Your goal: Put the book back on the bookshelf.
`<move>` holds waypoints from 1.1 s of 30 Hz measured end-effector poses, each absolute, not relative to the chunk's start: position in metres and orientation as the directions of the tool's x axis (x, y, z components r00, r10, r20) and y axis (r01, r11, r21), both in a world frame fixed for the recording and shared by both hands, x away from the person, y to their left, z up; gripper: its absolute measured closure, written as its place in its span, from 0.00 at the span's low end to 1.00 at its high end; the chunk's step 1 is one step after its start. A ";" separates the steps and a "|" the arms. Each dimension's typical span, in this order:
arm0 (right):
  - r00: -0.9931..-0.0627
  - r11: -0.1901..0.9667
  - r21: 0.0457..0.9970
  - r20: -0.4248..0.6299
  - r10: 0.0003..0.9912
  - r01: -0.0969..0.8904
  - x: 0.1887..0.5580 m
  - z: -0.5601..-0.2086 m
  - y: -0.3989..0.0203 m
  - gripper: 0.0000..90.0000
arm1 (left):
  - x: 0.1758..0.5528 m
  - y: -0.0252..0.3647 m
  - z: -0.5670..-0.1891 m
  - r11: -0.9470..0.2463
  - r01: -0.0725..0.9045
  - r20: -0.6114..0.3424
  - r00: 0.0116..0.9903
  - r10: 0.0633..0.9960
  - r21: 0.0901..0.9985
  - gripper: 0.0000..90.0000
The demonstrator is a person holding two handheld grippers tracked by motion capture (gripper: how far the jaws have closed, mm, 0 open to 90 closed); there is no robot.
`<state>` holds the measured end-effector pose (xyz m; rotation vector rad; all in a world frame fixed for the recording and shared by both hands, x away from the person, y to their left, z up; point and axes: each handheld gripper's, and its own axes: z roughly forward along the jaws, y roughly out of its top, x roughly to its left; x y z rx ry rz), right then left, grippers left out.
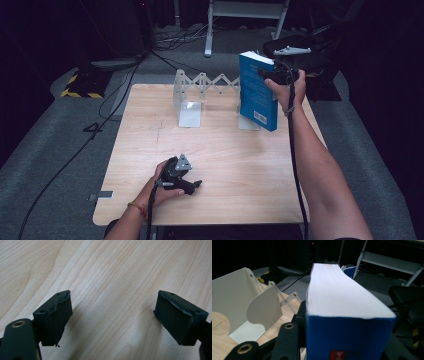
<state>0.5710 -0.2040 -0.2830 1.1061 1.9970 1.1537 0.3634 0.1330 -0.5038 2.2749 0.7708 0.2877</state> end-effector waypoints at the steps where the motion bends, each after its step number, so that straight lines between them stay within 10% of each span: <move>1: -0.482 0.274 0.886 -0.067 0.874 0.373 0.572 -0.285 -0.203 0.68 | 0.363 0.133 -0.504 -0.572 0.445 -0.015 0.798 0.603 0.688 0.17; 33: -0.509 0.224 0.907 -0.013 0.860 0.356 0.523 -0.334 -0.240 0.67 | 0.363 0.133 -0.504 -0.571 0.446 -0.016 0.797 0.604 0.689 0.17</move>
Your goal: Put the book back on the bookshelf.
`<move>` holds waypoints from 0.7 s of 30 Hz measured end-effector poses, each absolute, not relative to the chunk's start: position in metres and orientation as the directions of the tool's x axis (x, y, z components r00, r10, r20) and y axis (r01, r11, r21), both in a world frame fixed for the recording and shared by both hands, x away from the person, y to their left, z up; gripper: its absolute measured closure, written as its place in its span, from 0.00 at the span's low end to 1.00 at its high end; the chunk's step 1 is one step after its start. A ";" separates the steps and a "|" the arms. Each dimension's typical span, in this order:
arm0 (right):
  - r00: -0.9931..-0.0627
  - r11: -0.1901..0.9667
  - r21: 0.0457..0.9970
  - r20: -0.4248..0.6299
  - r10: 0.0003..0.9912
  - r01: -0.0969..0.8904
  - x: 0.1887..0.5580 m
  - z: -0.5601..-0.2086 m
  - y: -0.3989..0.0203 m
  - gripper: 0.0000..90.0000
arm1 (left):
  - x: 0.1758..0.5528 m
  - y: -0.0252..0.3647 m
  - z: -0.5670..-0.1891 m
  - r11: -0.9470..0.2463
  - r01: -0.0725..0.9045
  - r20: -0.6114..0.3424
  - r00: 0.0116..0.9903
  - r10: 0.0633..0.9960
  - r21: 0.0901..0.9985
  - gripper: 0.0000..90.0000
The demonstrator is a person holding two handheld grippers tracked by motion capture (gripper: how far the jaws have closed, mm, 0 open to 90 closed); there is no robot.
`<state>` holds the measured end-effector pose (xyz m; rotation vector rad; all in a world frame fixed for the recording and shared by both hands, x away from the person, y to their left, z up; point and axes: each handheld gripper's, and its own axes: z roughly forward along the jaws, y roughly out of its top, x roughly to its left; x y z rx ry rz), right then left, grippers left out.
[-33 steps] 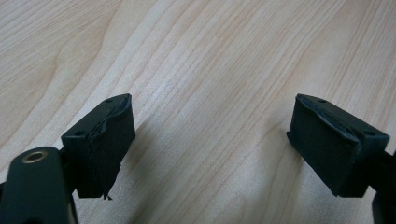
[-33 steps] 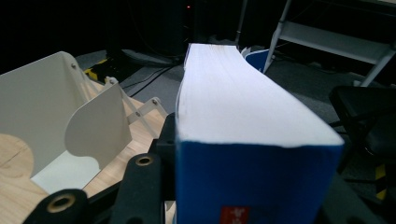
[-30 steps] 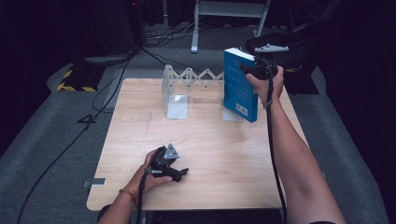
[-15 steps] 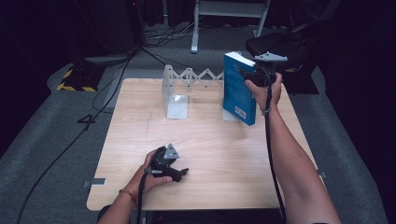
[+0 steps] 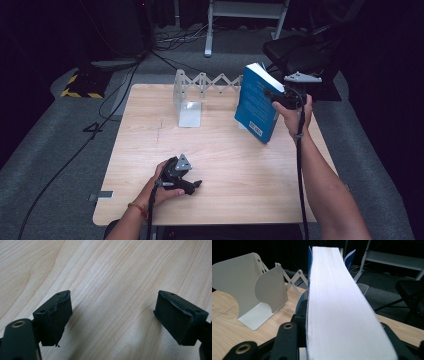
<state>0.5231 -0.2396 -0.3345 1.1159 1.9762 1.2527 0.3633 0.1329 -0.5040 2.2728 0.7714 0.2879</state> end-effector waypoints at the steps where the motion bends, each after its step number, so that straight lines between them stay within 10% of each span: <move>1: -0.510 0.224 0.908 -0.014 0.860 0.353 0.521 -0.335 -0.241 0.67 | 0.363 0.133 -0.504 -0.571 0.445 -0.014 0.797 0.604 0.690 0.17; 21: -0.590 0.367 0.803 -0.023 0.807 0.470 0.520 -0.317 -0.248 0.55 | 0.364 0.133 -0.504 -0.572 0.444 -0.016 0.799 0.602 0.690 0.17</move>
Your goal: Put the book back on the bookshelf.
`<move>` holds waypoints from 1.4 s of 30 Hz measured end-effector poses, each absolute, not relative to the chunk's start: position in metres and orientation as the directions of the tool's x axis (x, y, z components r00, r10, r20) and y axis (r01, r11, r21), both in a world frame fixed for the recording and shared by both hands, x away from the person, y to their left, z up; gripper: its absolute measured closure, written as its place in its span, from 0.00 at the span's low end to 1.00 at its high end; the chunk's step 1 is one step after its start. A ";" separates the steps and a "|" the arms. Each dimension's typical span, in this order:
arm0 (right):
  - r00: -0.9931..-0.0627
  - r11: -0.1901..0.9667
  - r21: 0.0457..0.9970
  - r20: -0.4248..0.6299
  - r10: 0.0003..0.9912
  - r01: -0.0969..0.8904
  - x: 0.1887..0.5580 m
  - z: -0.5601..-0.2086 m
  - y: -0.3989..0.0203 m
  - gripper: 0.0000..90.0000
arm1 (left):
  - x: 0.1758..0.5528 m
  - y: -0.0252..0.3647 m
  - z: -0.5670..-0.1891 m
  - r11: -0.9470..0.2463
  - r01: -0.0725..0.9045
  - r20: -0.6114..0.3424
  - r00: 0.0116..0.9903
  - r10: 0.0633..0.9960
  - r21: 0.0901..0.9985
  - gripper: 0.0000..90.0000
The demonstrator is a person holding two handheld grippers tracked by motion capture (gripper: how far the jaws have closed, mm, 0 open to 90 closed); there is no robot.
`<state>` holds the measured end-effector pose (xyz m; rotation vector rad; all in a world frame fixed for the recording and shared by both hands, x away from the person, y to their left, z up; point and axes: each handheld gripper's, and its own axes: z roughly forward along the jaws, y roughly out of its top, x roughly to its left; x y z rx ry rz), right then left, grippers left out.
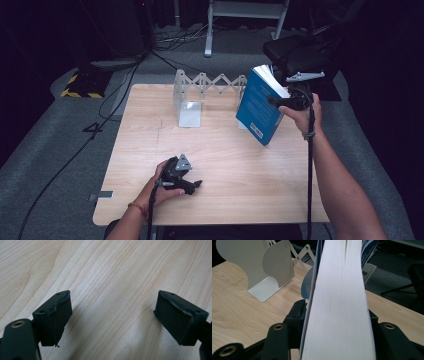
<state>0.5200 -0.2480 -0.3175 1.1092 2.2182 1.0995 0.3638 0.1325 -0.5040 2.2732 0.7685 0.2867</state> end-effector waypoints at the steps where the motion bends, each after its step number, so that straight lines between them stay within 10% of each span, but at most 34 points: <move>1: -0.592 0.372 0.797 -0.023 0.806 0.475 0.521 -0.317 -0.247 0.55 | 0.364 0.133 -0.504 -0.571 0.445 -0.016 0.798 0.602 0.690 0.17; 42: -0.608 0.464 0.695 -0.049 0.792 0.549 0.559 -0.290 -0.224 0.68 | 0.364 0.132 -0.504 -0.573 0.444 -0.014 0.798 0.602 0.689 0.17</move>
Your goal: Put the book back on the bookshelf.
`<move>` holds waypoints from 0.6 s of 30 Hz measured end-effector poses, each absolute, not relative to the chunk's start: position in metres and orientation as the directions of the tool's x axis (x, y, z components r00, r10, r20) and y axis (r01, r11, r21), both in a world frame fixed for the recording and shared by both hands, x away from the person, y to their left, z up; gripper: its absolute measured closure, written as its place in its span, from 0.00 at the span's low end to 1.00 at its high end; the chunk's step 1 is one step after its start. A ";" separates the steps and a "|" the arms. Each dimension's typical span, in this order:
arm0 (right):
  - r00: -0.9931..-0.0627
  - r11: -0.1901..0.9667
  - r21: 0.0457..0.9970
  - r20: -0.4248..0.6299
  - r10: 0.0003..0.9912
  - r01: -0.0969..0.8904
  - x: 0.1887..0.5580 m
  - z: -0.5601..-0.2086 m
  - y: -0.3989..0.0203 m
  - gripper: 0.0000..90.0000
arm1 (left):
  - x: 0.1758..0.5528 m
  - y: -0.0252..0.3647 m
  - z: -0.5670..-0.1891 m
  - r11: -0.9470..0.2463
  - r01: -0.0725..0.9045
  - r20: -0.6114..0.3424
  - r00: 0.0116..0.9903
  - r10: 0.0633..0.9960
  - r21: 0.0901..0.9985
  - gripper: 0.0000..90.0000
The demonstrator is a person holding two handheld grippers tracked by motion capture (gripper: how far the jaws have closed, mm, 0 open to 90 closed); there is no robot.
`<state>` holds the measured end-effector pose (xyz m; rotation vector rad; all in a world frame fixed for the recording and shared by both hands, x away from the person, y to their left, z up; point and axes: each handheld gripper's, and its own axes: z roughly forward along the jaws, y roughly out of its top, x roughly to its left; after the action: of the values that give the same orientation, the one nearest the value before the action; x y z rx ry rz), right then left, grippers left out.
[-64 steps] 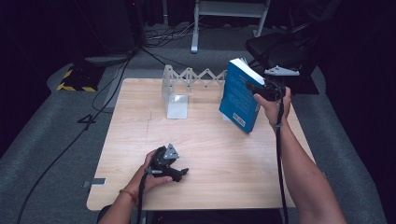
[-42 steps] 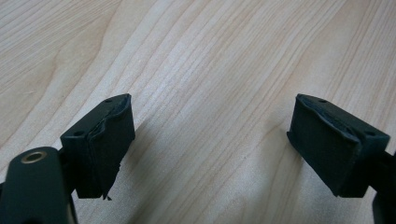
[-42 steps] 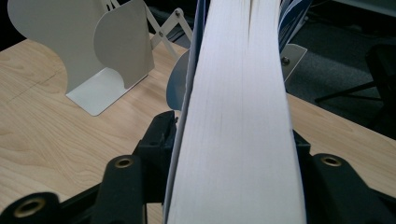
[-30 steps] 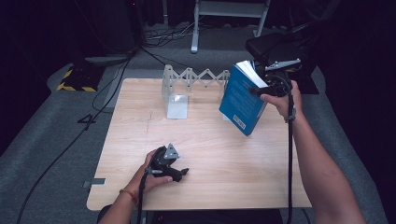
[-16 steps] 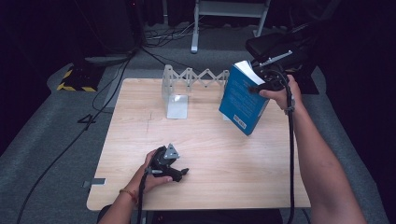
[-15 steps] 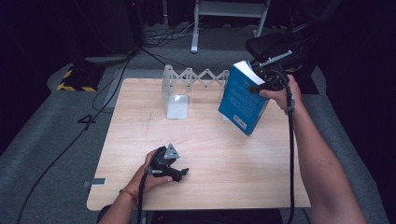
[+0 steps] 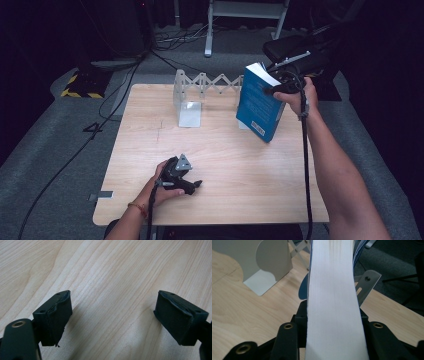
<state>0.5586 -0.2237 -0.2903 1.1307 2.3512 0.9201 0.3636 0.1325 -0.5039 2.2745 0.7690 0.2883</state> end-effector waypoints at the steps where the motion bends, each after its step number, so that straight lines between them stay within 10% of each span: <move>1: -0.609 0.471 0.692 -0.057 0.791 0.547 0.560 -0.289 -0.221 0.68 | 0.364 0.132 -0.504 -0.573 0.444 -0.014 0.798 0.602 0.689 0.17; 18: -0.406 0.347 0.738 -0.109 0.907 0.578 0.581 -0.278 -0.190 0.67 | 0.362 0.132 -0.504 -0.596 0.415 -0.015 0.828 0.560 0.688 0.17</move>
<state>0.5815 -0.1901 -0.2775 1.2923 2.1037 0.8483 0.3624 0.1317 -0.5037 2.2922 0.7097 0.2631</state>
